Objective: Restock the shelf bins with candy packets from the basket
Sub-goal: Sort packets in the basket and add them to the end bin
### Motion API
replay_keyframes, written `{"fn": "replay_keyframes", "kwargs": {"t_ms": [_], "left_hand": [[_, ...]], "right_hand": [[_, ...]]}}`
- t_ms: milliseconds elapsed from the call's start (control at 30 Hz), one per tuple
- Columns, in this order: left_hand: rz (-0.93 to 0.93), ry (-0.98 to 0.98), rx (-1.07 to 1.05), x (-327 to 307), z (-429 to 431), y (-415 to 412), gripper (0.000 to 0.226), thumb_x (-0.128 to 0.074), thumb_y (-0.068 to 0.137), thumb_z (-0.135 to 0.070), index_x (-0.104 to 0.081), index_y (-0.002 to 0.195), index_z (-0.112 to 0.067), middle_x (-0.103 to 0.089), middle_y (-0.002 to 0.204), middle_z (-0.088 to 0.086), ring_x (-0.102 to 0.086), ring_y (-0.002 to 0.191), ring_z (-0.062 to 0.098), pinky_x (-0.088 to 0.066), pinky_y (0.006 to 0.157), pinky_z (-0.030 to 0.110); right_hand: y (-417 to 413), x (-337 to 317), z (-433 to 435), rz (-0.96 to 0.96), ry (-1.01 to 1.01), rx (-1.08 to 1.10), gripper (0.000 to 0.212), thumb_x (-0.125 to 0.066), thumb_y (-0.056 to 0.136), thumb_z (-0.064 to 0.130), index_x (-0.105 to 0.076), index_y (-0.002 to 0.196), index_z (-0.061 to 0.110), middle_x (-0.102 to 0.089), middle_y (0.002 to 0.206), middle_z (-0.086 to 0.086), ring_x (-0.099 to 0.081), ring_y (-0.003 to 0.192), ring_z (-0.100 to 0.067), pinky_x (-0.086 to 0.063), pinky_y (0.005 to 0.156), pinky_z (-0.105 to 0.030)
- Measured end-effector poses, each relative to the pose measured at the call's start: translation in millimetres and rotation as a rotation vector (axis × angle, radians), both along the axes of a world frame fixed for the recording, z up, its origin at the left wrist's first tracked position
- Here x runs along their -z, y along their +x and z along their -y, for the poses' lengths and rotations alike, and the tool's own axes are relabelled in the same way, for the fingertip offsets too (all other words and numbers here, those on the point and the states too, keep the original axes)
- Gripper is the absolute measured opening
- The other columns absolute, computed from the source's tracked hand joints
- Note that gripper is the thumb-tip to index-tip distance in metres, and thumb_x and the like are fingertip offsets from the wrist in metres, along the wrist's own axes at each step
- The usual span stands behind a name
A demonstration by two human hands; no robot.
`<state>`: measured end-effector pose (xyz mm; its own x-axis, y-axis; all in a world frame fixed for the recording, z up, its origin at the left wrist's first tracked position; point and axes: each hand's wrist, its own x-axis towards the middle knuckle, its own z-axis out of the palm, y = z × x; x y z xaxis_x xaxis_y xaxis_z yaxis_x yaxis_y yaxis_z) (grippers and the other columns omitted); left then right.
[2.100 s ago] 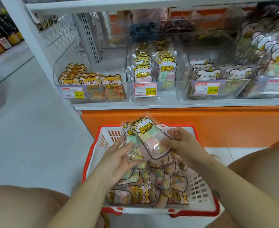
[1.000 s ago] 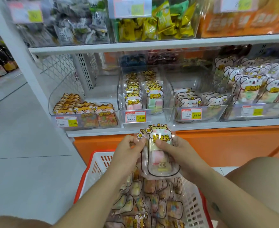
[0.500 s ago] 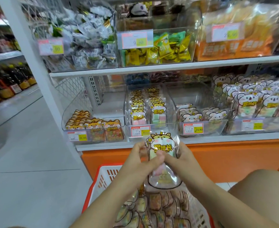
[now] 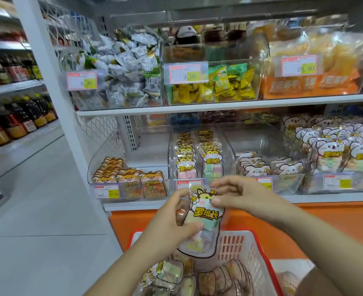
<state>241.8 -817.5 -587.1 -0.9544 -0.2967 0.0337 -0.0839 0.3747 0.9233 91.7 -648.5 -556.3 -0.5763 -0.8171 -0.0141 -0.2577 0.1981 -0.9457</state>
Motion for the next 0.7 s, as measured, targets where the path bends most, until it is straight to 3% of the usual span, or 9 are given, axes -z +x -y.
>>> {"fn": "replay_keyframes", "kwargs": {"t_ms": [100, 167, 233, 300, 367, 433, 533, 700], "left_hand": [[-0.034, -0.214, 0.023, -14.3, 3.3, -5.7, 0.064, -0.076, 0.085, -0.026, -0.039, 0.119, -0.067, -0.057, 0.102, -0.016, -0.056, 0.076, -0.006, -0.055, 0.075, 0.026], [-0.071, -0.319, 0.022, -23.2, 5.7, -13.0, 0.067, -0.075, 0.085, -0.031, -0.033, 0.117, -0.073, -0.058, 0.115, -0.022, -0.059, 0.098, -0.003, -0.054, 0.087, 0.029], [-0.128, -0.405, 0.006, -30.7, 10.3, -20.4, 0.067, -0.074, 0.086, -0.034, -0.029, 0.12, -0.072, -0.052, 0.122, -0.028, -0.053, 0.114, -0.004, -0.047, 0.091, 0.018], [-0.178, -0.418, -0.045, -33.9, 19.3, -29.0, 0.067, -0.075, 0.086, -0.036, -0.03, 0.126, -0.064, -0.049, 0.122, -0.03, -0.049, 0.113, -0.011, -0.039, 0.085, 0.003], [-0.209, -0.428, -0.087, -35.2, 31.9, -37.4, 0.072, -0.076, 0.085, -0.035, -0.028, 0.134, -0.058, -0.048, 0.123, -0.028, -0.049, 0.11, -0.013, -0.038, 0.083, 0.001], [-0.195, -0.474, -0.104, -34.8, 48.3, -45.9, 0.073, -0.075, 0.087, -0.036, -0.031, 0.144, -0.047, -0.046, 0.131, -0.026, -0.048, 0.115, -0.01, -0.038, 0.091, 0.006], [-0.086, -0.648, -0.11, -27.6, 70.5, -61.9, 0.054, -0.067, 0.092, -0.037, -0.045, 0.142, -0.036, -0.046, 0.14, -0.017, -0.046, 0.128, 0.001, -0.036, 0.103, 0.018], [0.029, -0.761, -0.067, -12.4, 78.0, -102.5, 0.037, -0.063, 0.095, -0.034, -0.058, 0.132, -0.036, -0.056, 0.135, -0.015, -0.054, 0.123, 0.01, -0.043, 0.104, 0.032]], "right_hand": [[-4.6, -31.5, 14.6, -0.52, 0.301, -0.211, 0.063, -0.087, 0.07, 0.043, -0.06, 0.126, 0.035, -0.06, 0.097, 0.026, -0.056, 0.084, 0.014, -0.043, 0.075, -0.008], [-7.5, -35.8, 26.9, -0.696, 0.359, -0.232, 0.075, -0.084, 0.071, 0.048, -0.049, 0.137, 0.036, -0.055, 0.122, 0.028, -0.052, 0.105, 0.011, -0.039, 0.088, -0.01], [-11.2, -37.7, 35.9, -0.766, 0.31, -0.197, 0.068, -0.082, 0.073, 0.05, -0.051, 0.132, 0.034, -0.057, 0.121, 0.024, -0.053, 0.106, 0.003, -0.042, 0.087, -0.016], [-17.9, -47.3, 40.5, -0.82, 0.278, -0.181, 0.054, -0.082, 0.075, 0.048, -0.054, 0.12, 0.036, -0.057, 0.1, 0.027, -0.053, 0.088, 0.005, -0.041, 0.074, -0.016], [-31.9, -60.6, 43.5, -0.902, 0.253, -0.095, 0.051, -0.082, 0.074, 0.045, -0.056, 0.117, 0.036, -0.058, 0.092, 0.023, -0.054, 0.082, 0.0, -0.045, 0.071, -0.023], [-49.4, -72.9, 44.7, -1.012, 0.262, 0.052, 0.049, -0.08, 0.075, 0.046, -0.054, 0.115, 0.036, -0.06, 0.087, 0.014, -0.059, 0.083, -0.015, -0.05, 0.072, -0.036], [-72.6, -77.4, 49.7, -1.178, 0.391, 0.183, 0.045, -0.072, 0.08, 0.048, -0.047, 0.117, 0.038, -0.067, 0.099, 0.007, -0.063, 0.095, -0.026, -0.052, 0.072, -0.039], [-96.3, -53.2, 74.7, -1.324, 0.687, 0.093, 0.044, -0.063, 0.085, 0.047, -0.045, 0.122, 0.03, -0.065, 0.115, -0.003, -0.061, 0.11, -0.03, -0.045, 0.073, -0.036]]}}
